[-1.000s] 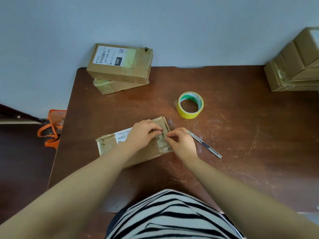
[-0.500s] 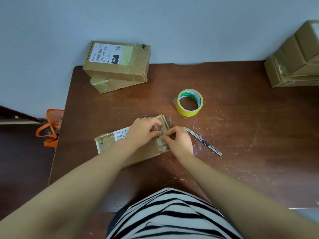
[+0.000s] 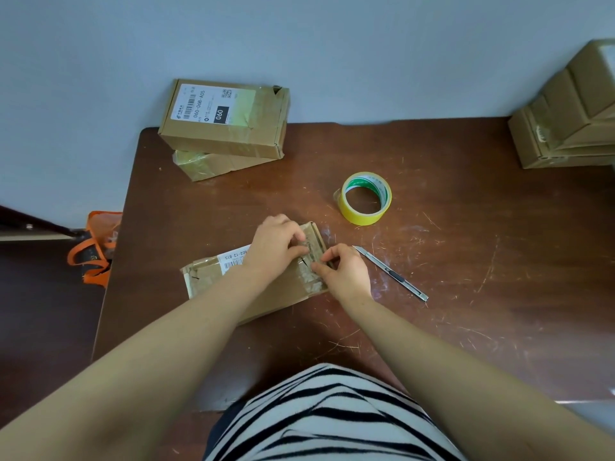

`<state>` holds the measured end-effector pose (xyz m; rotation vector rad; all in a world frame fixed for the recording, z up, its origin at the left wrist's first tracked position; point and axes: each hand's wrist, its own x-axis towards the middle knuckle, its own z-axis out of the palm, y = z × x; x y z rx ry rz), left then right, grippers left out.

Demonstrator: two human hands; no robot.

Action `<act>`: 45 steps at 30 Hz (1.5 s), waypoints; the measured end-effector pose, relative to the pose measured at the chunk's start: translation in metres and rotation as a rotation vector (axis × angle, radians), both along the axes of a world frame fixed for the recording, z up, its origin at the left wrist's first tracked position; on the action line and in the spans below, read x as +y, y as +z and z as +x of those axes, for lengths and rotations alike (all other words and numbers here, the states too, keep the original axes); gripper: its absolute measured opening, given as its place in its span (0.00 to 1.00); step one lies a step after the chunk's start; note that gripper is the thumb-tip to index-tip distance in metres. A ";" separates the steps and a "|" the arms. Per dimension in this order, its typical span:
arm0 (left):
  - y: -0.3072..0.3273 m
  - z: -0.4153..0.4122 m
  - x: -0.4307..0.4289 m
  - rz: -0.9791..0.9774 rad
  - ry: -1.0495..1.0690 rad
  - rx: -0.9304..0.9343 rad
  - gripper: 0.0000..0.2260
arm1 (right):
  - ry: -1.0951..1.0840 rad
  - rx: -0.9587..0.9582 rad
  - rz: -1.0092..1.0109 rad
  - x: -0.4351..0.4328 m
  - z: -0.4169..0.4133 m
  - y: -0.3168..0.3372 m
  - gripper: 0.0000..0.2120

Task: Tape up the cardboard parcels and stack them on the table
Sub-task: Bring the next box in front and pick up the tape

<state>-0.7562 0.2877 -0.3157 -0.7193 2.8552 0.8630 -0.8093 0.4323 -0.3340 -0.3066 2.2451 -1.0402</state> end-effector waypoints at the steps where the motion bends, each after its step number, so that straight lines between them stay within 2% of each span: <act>1: -0.002 0.000 0.000 -0.067 0.045 0.000 0.17 | -0.001 0.001 0.001 0.000 0.000 0.000 0.13; 3: -0.004 -0.001 -0.001 -0.105 0.121 -0.032 0.29 | -0.001 0.001 0.001 0.000 -0.001 -0.001 0.13; 5: -0.007 -0.002 -0.003 0.017 0.157 -0.080 0.33 | -0.002 -0.010 -0.004 0.000 0.000 -0.002 0.12; 7: -0.012 0.000 -0.004 0.132 0.178 -0.089 0.28 | -0.009 -0.029 -0.013 0.000 0.000 -0.003 0.12; 13: -0.019 0.001 -0.006 0.275 0.267 0.001 0.19 | -0.007 -0.042 -0.009 -0.001 -0.002 -0.003 0.14; 18: -0.022 0.002 -0.012 0.276 0.238 0.028 0.15 | -0.009 -0.050 -0.014 -0.001 -0.002 -0.003 0.14; 21: -0.022 0.004 -0.009 0.303 0.243 0.010 0.22 | -0.016 -0.064 -0.027 0.000 -0.002 -0.003 0.14; 23: -0.023 0.005 -0.006 0.239 0.225 0.011 0.26 | -0.012 -0.065 -0.027 -0.001 -0.002 -0.003 0.14; 25: -0.025 0.004 -0.004 0.200 0.245 0.027 0.27 | -0.008 -0.060 -0.019 -0.001 -0.003 -0.003 0.14; 28: -0.023 0.001 -0.006 0.267 0.306 0.025 0.26 | 0.011 -0.043 -0.003 -0.001 -0.003 -0.004 0.14; 32: -0.021 0.000 -0.011 0.380 0.327 0.070 0.19 | 0.013 -0.042 -0.016 -0.001 -0.003 -0.004 0.14; 34: -0.019 0.002 -0.013 0.368 0.299 0.068 0.18 | 0.009 -0.042 -0.020 -0.001 -0.003 -0.005 0.14; 38: -0.016 0.007 -0.012 0.301 0.157 -0.005 0.28 | 0.017 -0.046 -0.028 0.000 -0.003 -0.004 0.14; 40: -0.015 0.007 -0.011 0.302 0.154 0.001 0.29 | 0.039 -0.053 -0.014 0.000 -0.005 -0.001 0.13; 42: -0.013 0.006 -0.013 0.341 0.180 -0.011 0.27 | 0.036 0.014 -0.016 -0.001 -0.011 0.006 0.10; 45: -0.010 0.007 -0.015 0.395 0.180 -0.055 0.26 | -0.044 0.324 -0.071 -0.006 -0.035 0.021 0.02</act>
